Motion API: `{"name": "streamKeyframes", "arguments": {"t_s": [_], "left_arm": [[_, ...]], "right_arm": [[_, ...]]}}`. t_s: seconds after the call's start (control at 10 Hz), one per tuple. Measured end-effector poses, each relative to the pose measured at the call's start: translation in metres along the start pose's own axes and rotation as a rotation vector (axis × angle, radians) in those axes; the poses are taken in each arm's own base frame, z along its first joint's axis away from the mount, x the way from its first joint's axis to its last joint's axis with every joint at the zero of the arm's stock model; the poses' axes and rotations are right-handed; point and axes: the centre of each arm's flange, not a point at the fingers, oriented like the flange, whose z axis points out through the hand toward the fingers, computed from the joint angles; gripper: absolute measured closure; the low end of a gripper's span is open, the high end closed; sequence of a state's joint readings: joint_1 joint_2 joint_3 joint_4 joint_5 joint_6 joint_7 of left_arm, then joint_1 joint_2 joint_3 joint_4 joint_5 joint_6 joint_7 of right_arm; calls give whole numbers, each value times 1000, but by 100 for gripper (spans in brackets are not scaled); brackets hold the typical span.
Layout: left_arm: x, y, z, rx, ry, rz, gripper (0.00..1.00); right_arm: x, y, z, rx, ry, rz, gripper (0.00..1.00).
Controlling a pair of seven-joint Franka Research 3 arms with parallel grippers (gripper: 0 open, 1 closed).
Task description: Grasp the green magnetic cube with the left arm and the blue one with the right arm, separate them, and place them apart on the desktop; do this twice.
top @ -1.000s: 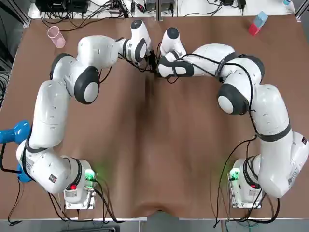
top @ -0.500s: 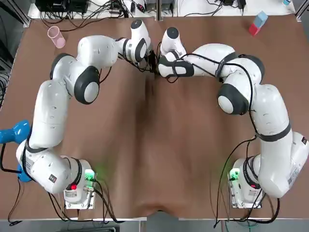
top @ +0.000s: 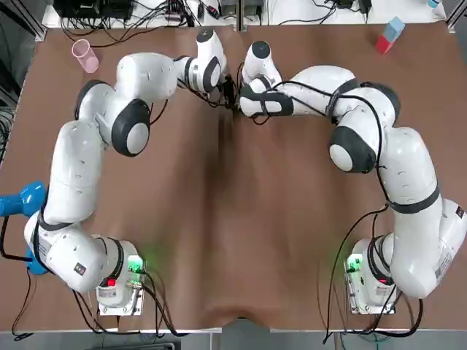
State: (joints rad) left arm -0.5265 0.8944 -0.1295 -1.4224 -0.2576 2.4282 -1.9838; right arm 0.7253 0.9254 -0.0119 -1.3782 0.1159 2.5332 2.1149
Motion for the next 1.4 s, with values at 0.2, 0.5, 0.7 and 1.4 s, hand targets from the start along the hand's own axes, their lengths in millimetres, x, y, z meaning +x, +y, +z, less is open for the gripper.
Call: {"name": "streamKeyframes", "arguments": {"t_s": [0.2, 0.5, 0.7, 1.4], "left_arm": [[25, 17, -19, 22, 12, -6, 77], [78, 45, -88, 71, 25, 58, 77], [134, 53, -134, 82, 33, 118, 77], [76, 95, -152, -424, 38, 341, 77]], "right_arm": [[4, -3, -1, 10, 13, -12, 76], [5, -4, -1, 12, 16, -13, 76], [6, -5, -1, 13, 17, -12, 76], [10, -10, -3, -4, -14, 14, 63]]}}
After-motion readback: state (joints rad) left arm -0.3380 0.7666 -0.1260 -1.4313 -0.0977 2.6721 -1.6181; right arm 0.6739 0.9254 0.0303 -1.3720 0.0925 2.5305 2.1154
